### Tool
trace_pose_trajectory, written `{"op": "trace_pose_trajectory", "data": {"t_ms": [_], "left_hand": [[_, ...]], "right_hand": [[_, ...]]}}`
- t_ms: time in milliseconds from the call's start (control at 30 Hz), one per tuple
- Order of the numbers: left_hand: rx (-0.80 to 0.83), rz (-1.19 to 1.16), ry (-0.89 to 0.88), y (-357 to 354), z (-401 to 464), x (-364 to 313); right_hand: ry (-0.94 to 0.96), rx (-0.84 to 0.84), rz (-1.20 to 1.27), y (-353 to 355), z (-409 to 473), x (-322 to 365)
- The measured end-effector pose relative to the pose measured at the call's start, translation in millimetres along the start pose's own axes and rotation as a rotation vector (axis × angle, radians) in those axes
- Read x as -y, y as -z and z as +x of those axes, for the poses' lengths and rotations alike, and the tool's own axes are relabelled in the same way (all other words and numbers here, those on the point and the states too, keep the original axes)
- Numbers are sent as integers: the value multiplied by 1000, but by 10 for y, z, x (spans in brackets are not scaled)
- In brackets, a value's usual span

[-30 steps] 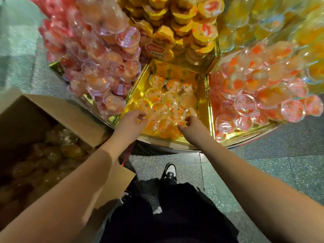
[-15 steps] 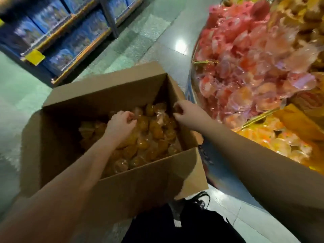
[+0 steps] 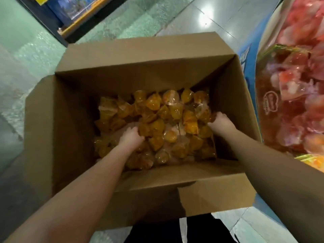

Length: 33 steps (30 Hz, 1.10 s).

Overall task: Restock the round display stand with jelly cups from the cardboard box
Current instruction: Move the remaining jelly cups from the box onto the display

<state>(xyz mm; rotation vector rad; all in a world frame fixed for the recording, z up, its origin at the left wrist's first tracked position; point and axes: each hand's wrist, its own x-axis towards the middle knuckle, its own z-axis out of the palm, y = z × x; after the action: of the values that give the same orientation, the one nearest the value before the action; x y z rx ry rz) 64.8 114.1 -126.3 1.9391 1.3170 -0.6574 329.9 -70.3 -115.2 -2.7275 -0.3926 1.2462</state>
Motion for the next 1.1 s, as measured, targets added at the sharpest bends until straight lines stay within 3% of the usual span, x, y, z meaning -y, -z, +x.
{"op": "trace_pose_trajectory", "data": {"t_ms": [200, 433, 633, 733, 833, 1100], "left_hand": [[196, 54, 64, -359, 187, 171], [281, 64, 271, -617, 123, 220], [356, 75, 338, -648, 162, 172], [361, 43, 438, -736, 151, 147], [247, -41, 493, -821, 111, 84], [154, -51, 428, -904, 27, 0]], "right_hand": [[-18, -32, 11, -243, 412, 108], [-72, -138, -41, -581, 647, 182], [-66, -232, -120, -673, 745, 186], [-55, -263, -148, -692, 765, 174], [-33, -259, -174, -675, 794, 148], [52, -246, -38, -447, 611, 59]]}}
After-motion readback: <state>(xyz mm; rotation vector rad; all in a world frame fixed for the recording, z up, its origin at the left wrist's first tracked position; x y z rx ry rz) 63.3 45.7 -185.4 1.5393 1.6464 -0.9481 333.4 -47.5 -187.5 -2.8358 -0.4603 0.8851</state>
